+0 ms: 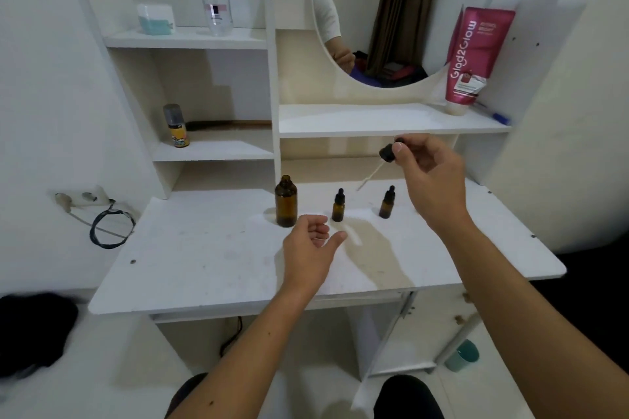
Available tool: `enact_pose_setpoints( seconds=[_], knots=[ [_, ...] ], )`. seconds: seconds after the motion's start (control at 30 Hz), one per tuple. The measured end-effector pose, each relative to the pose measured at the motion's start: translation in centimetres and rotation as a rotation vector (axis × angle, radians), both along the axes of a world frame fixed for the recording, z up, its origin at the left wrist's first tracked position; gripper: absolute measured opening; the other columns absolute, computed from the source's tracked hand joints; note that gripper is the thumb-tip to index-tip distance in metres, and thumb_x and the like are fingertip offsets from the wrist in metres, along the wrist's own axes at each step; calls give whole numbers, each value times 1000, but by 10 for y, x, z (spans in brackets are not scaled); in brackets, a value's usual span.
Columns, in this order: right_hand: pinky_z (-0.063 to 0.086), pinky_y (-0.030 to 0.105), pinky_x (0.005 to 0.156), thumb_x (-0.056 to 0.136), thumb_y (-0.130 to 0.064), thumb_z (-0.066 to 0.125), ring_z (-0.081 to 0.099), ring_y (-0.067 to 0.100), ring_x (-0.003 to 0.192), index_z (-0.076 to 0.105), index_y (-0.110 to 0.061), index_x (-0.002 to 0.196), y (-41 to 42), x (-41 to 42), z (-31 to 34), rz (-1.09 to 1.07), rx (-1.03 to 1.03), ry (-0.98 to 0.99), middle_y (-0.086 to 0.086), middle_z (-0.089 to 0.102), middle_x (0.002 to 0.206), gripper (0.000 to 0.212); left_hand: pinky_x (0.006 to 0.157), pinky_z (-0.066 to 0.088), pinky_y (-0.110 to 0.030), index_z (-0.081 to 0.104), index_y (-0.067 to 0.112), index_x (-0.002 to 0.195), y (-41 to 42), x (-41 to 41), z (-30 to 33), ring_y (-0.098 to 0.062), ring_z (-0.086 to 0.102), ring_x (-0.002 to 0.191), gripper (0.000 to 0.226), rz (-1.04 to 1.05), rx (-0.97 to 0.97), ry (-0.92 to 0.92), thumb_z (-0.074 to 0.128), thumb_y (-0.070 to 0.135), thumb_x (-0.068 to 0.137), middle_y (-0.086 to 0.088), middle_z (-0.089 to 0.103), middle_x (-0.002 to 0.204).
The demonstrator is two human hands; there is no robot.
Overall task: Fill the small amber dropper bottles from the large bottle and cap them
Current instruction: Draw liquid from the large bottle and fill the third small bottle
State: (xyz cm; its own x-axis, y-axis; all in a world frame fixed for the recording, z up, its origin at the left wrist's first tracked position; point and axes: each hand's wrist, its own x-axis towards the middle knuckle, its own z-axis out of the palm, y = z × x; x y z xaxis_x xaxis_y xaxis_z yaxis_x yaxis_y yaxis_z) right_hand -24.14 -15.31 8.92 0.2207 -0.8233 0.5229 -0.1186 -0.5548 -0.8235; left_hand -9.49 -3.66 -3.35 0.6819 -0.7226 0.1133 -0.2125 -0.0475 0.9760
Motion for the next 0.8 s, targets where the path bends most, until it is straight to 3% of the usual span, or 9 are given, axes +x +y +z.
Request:
enact_pose_setpoints(
  seconds=[0.13, 0.33, 0.57, 0.8],
  knots=[
    [57, 16, 85, 100, -23, 70, 74, 6, 94, 74, -18, 114, -22, -48, -7, -88, 19, 7, -7, 78, 100, 15, 87, 58, -19, 66, 24, 117, -28, -42, 0, -8, 68, 97, 38, -184, -9, -23, 85, 29, 84, 10, 71, 105],
    [58, 21, 89, 100, -21, 69, 75, 7, 93, 74, -16, 112, -55, -100, -13, -211, 35, 1, -9, 78, 97, 14, 105, 51, -22, 60, 20, 139, -76, -91, -4, -5, 62, 120, 58, -328, 18, -76, 83, 31, 87, 9, 66, 135],
    [58, 23, 91, 100, -21, 69, 74, 6, 93, 74, -16, 112, -83, -115, -25, -245, 38, 32, -8, 78, 99, 15, 116, 42, -33, 49, 22, 149, -132, -110, -13, -11, 50, 139, 67, -307, 63, -175, 80, 33, 90, 6, 53, 151],
    [56, 19, 87, 100, -20, 69, 74, 6, 92, 74, -15, 110, -101, -108, -36, -208, 26, 44, -7, 78, 97, 12, 116, 44, -39, 50, 17, 149, -171, -112, -12, -15, 53, 137, 63, -291, 65, -222, 77, 28, 93, 2, 55, 149]
  ],
)
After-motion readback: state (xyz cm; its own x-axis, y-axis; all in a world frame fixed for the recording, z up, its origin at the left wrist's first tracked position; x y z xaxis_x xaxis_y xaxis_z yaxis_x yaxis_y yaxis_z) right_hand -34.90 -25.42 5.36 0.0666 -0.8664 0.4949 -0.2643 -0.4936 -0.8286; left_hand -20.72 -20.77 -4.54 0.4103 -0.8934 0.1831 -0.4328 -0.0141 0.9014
